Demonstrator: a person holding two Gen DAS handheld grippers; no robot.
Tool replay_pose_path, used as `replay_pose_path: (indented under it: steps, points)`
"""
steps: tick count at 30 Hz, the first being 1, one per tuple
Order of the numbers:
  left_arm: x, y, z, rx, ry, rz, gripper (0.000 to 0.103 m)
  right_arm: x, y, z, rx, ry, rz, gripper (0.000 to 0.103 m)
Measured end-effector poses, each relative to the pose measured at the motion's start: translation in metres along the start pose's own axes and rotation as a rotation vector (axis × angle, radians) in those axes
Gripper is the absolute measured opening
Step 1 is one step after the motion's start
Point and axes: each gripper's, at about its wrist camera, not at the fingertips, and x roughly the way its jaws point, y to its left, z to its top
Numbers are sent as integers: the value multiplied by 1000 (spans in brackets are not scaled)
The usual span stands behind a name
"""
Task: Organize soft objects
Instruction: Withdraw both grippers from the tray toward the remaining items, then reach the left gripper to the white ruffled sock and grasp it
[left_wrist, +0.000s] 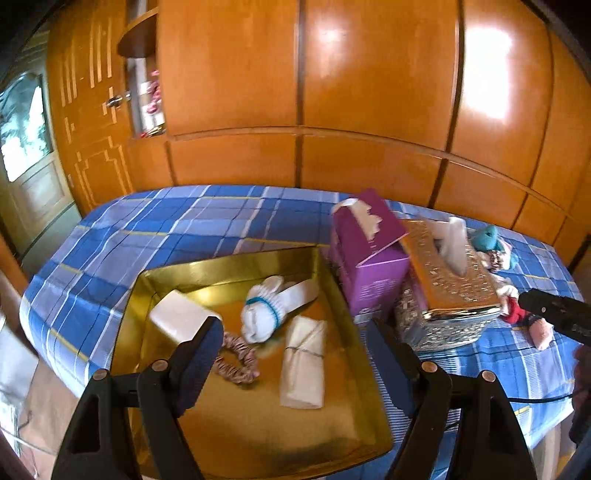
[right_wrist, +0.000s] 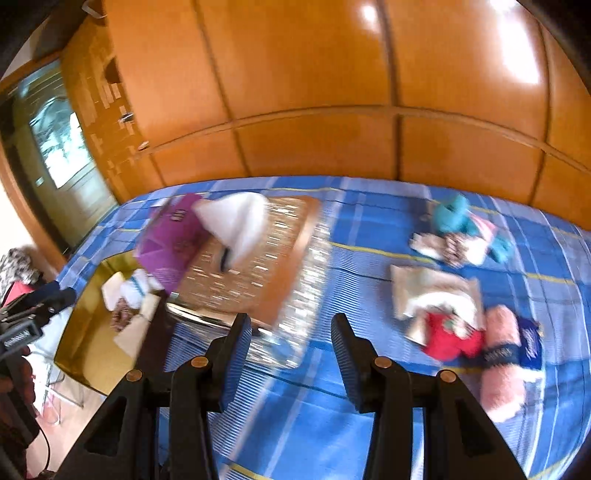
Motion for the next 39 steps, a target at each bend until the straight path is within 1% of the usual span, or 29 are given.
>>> replay_pose_path:
  steps: [6, 10, 16, 19, 23, 26, 31, 35, 37, 39]
  points:
    - [-5, -29, 18, 75, -40, -48, 80, -15, -44, -15, 87, 4, -93, 45]
    - [-9, -50, 32, 114, -65, -97, 80, -25, -75, -29, 153, 16, -159, 45]
    - [-12, -101, 55, 200, -81, -198, 80, -39, -114, -55, 257, 32, -226, 45]
    - [-12, -129, 61, 256, -83, -238, 80, -46, -128, -66, 294, 31, -247, 45]
    - [-6, -175, 64, 319, -43, -319, 80, -52, -144, -75, 335, 29, -266, 45]
    - [3, -208, 65, 369, -21, -349, 80, -56, -157, -84, 365, 23, -285, 45]
    - [26, -261, 65, 421, 55, -391, 80, -63, -175, -92, 424, 0, -296, 45]
    - [53, -303, 67, 449, 105, -393, 80, -70, -185, -93, 464, -30, -306, 45]
    - [70, -326, 67, 481, 110, -374, 80, -73, -190, -95, 481, -41, -310, 45]
    - [93, -348, 67, 511, 133, -347, 80, -75, -194, -96, 495, -43, -315, 45]
